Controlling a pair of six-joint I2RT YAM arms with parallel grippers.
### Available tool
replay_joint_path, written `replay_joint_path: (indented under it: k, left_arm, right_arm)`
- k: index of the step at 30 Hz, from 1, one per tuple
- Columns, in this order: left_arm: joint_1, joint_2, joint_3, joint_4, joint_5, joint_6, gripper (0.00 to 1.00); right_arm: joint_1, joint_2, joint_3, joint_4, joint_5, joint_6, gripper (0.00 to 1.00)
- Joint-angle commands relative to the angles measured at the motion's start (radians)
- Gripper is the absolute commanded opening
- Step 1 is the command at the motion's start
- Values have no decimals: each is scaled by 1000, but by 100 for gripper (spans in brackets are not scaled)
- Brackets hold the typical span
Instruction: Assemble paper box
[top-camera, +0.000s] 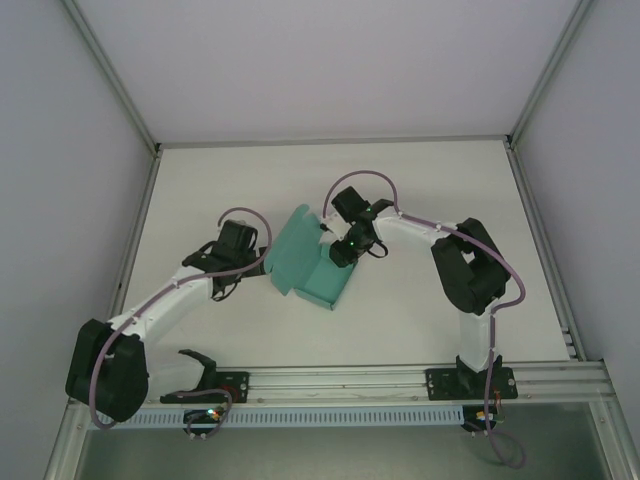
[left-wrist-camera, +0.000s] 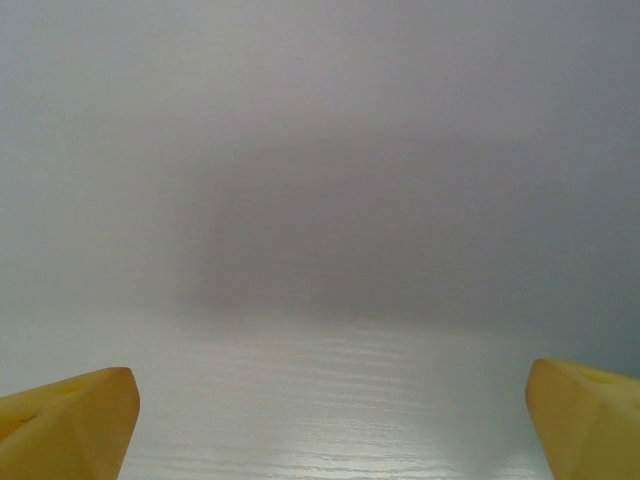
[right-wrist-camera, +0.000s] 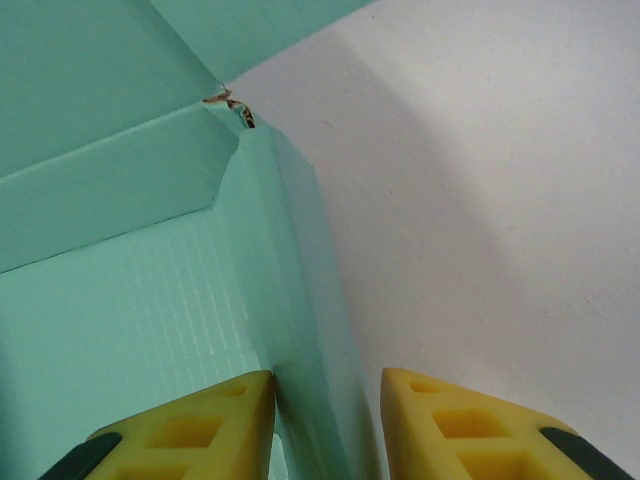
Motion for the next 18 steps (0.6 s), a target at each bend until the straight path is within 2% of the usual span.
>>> replay_joint_path:
  k: [1,5,15,18]
  left_arm:
    - [-13,10,31,6,9,23,100]
    - [-17,13,35,6,9,24,100]
    - [-23,15,29,7,8,17,100]
    - [-22,15,28,3,-1,11,100]
  right_arm:
    - [8,26,20,-1,-33,-21,27]
    - [7,56,21,26,1,-1,22]
    - [14,79,-42,112,132,53,0]
    - [21,55,-72,139,174,68,0]
